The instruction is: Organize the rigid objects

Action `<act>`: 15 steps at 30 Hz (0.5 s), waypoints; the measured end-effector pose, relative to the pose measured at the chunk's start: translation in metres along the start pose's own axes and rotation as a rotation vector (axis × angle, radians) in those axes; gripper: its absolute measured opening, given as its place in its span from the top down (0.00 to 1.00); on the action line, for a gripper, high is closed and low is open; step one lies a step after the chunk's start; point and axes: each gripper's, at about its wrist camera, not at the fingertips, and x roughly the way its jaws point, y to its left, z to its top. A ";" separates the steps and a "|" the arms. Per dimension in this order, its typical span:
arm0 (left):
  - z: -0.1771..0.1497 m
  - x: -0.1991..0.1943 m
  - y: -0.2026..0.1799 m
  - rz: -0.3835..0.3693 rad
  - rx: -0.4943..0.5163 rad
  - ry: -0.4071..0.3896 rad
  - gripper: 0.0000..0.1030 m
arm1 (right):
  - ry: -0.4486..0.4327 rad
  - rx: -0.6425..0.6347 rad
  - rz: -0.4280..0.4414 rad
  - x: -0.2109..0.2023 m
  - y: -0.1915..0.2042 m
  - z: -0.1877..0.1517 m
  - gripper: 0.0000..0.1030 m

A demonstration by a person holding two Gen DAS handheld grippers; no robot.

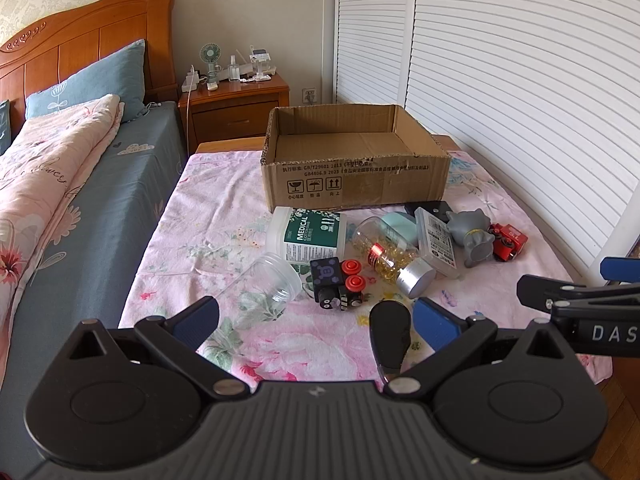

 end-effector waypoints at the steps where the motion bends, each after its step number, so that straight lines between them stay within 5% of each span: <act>1: 0.000 0.000 0.000 0.000 0.000 0.000 0.01 | 0.000 0.000 -0.001 0.000 0.000 0.000 0.00; 15: 0.001 0.002 -0.001 0.001 0.000 0.006 0.01 | 0.001 -0.003 0.003 0.003 0.000 0.000 0.00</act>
